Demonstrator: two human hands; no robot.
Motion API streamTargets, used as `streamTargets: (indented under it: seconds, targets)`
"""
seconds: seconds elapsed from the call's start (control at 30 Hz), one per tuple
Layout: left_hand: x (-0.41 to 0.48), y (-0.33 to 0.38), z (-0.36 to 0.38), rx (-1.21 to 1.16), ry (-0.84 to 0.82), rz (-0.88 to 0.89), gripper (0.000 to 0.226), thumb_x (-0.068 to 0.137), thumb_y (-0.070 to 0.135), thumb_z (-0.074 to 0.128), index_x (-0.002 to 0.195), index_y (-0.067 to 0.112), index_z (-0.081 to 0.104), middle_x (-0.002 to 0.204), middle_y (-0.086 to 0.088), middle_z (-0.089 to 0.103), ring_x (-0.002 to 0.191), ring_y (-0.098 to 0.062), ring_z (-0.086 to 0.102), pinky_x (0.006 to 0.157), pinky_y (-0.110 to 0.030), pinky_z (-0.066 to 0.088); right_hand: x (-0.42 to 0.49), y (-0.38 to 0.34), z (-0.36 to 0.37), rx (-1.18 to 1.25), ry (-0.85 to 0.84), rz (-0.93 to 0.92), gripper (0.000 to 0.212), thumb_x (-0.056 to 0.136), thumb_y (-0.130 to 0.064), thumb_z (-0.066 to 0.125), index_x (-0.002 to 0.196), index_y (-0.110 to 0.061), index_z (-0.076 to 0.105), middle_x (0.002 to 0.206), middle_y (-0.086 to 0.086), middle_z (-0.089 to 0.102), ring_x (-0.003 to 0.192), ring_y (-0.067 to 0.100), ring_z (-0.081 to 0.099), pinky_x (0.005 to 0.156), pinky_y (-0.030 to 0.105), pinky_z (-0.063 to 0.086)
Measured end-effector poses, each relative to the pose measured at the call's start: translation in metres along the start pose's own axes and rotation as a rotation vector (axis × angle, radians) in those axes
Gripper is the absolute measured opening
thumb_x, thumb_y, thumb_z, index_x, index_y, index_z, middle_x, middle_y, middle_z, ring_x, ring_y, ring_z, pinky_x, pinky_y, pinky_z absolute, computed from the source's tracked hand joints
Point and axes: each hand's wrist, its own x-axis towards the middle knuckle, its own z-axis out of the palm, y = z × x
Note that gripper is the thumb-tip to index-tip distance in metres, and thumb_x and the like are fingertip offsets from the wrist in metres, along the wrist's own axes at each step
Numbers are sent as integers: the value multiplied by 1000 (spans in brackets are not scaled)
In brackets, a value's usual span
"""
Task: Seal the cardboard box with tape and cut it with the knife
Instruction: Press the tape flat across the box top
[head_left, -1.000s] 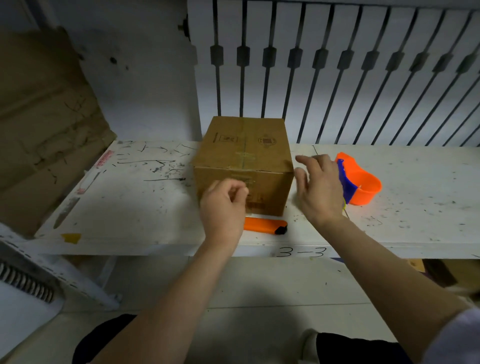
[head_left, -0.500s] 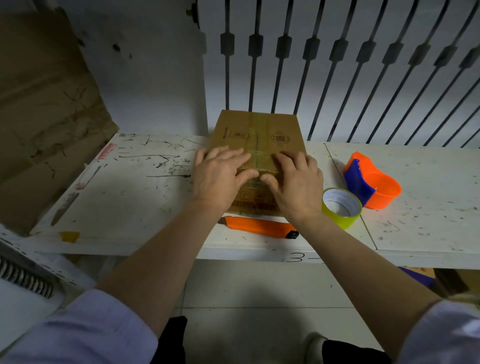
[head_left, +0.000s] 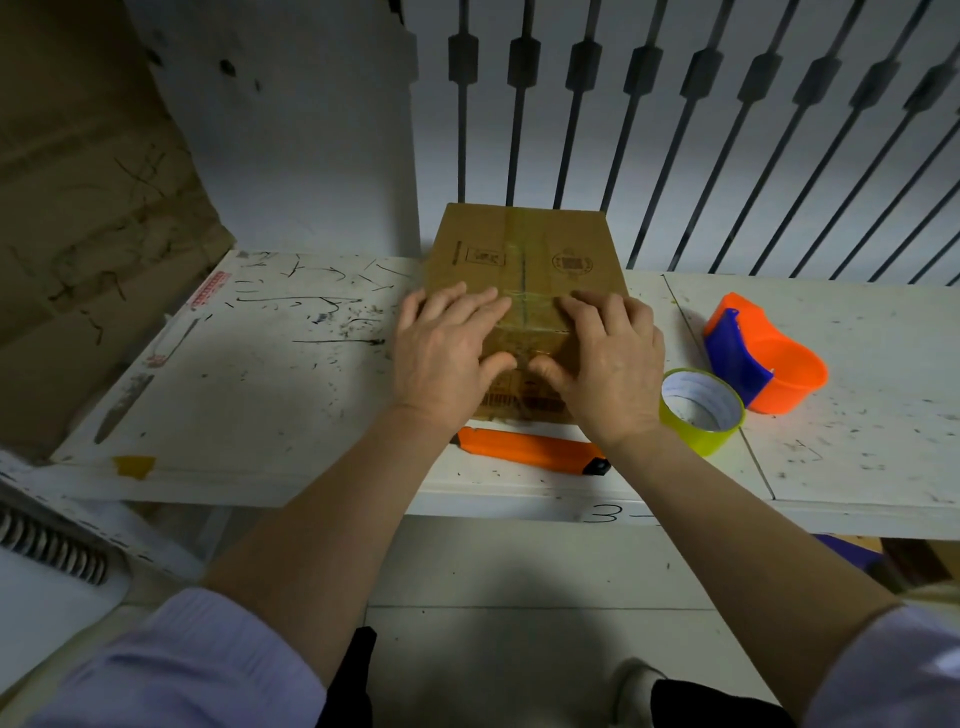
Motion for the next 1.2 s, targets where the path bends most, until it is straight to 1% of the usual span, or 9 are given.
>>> streamTargets:
  seconds: [0.1, 0.2, 0.3, 0.4, 0.6, 0.7, 0.9, 1.1, 1.2]
  targets:
    - [-4, -2, -1, 40, -60, 25, 70, 71, 30, 74, 135, 23, 45, 141, 4, 50, 134, -22, 41, 114, -48, 21, 0, 2, -3, -34, -62, -19, 82, 61, -51, 76, 131, -21, 47, 133, 5, 52, 120, 33, 43, 96, 47, 39]
    - [-5, -6, -2, 18, -81, 35, 75, 69, 25, 76, 136, 22, 43, 143, 4, 48, 135, -21, 39, 115, -48, 19, 1, -4, -6, 6, -54, 30, 83, 61, -69, 65, 127, -21, 50, 131, 5, 52, 120, 32, 42, 94, 46, 40]
    - [-5, -6, -4, -10, -62, 25, 68, 70, 30, 71, 133, 21, 47, 141, 4, 50, 134, -20, 40, 115, -47, 20, 3, -16, -5, 30, -12, 123, 77, 65, -75, 55, 118, -19, 55, 124, 8, 54, 116, 33, 43, 89, 46, 42]
    - [-5, -1, -3, -60, 5, -12, 59, 70, 32, 59, 127, 20, 55, 135, 3, 56, 130, -19, 45, 113, -46, 23, 3, -15, -2, 12, 8, 112, 74, 64, -71, 61, 115, -18, 56, 123, 9, 54, 114, 35, 45, 87, 46, 43]
    - [-1, 6, 4, 22, 52, -37, 63, 69, 59, 60, 119, 22, 59, 126, 5, 62, 122, -21, 51, 105, -42, 27, 4, 2, 1, -56, -60, -33, 82, 56, -53, 78, 126, -19, 50, 128, 6, 54, 115, 35, 45, 88, 46, 44]
    - [2, 12, 8, 98, 94, -56, 64, 71, 69, 52, 113, 22, 62, 116, 4, 66, 109, -23, 55, 94, -38, 24, 7, 11, 3, -3, -14, -102, 71, 68, -58, 66, 124, -18, 53, 126, 7, 57, 110, 37, 50, 83, 46, 49]
    - [0, 6, 15, 58, 201, -30, 53, 77, 61, 49, 108, 22, 68, 109, 4, 71, 104, -26, 59, 88, -37, 25, 8, 10, 9, 47, 70, -107, 56, 82, -57, 42, 117, -17, 60, 120, 8, 63, 102, 40, 54, 77, 45, 50]
    - [-3, -5, 8, -120, 172, 39, 40, 84, 39, 49, 116, 21, 64, 116, 4, 69, 111, -25, 59, 95, -31, 27, 6, 14, 2, 33, -9, -134, 58, 73, -44, 68, 123, -18, 55, 128, 6, 58, 112, 38, 50, 86, 48, 48]
    - [-2, -6, 4, -188, 152, -4, 41, 82, 43, 50, 112, 21, 67, 115, 5, 70, 112, -22, 58, 96, -37, 33, 7, 9, 0, 93, -8, -60, 60, 78, -61, 43, 120, -20, 57, 127, 5, 58, 113, 35, 48, 85, 47, 47]
